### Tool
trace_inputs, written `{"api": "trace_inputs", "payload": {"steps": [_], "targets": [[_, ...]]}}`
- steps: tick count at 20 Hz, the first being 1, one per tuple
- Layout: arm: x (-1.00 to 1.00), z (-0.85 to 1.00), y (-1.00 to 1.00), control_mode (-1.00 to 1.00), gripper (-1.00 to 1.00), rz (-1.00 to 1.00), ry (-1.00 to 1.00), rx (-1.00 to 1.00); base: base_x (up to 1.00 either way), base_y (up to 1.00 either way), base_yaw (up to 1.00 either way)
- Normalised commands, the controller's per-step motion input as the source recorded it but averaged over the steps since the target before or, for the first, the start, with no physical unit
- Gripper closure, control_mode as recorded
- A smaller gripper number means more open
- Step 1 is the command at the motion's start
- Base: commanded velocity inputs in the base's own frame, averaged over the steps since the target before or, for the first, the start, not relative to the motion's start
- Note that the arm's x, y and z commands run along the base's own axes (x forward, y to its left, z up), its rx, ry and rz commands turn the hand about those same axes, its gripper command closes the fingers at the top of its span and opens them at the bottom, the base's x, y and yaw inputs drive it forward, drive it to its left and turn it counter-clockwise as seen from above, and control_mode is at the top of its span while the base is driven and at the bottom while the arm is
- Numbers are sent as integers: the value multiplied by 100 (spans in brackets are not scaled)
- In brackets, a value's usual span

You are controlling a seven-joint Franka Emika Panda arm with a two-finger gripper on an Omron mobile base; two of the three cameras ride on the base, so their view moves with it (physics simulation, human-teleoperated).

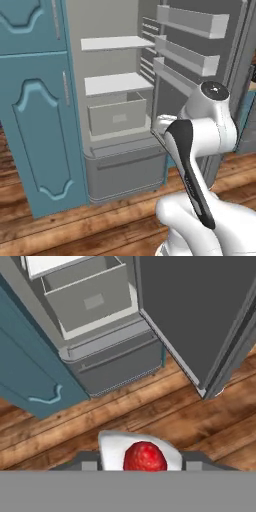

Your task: Take the cakes from the fridge and place them on the empty tray on the dining counter.

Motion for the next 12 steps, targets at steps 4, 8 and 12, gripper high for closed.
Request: {"api": "trace_inputs", "payload": {"steps": [4,8,12], "targets": [[0,0,0,100,100,0,0,0,-100,-1,-30],[0,0,0,100,100,0,0,0,-99,-14,-60],[0,0,0,100,100,0,0,0,-79,-13,-72]]}}
